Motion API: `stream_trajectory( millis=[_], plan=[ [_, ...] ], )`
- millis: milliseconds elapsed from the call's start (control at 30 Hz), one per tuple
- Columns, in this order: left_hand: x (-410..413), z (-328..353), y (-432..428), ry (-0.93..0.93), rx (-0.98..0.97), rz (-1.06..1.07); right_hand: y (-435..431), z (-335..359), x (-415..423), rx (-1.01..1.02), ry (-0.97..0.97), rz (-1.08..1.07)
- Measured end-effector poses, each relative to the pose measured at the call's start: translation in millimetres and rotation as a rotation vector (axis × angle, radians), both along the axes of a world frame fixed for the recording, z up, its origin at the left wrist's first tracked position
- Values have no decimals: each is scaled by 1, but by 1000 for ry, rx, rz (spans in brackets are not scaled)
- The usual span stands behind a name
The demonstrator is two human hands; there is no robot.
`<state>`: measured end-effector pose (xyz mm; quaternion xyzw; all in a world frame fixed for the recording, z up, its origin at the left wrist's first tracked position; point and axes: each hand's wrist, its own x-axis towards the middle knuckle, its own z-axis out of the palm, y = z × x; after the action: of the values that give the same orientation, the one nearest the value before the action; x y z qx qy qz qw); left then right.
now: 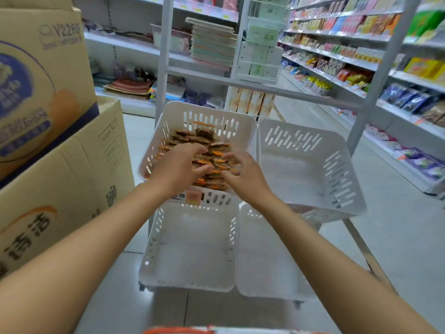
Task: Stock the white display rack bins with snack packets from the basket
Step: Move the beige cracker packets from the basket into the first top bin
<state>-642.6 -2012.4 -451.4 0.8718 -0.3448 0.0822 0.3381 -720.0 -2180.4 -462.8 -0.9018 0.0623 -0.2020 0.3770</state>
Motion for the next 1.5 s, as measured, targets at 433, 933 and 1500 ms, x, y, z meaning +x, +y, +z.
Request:
stream_trajectory(
  millis=[433, 933, 1500],
  plan=[
    [-256, -165, 40, 499, 197, -119, 1, -151, -306, -12, 596, 33],
    [-343, -182, 1, 936, -52, -201, -50, -161, -399, 462, 421, -246],
    [-333, -203, 3, 1369, -483, 153, -37, -193, -374, -74, 519, -167]
  ],
)
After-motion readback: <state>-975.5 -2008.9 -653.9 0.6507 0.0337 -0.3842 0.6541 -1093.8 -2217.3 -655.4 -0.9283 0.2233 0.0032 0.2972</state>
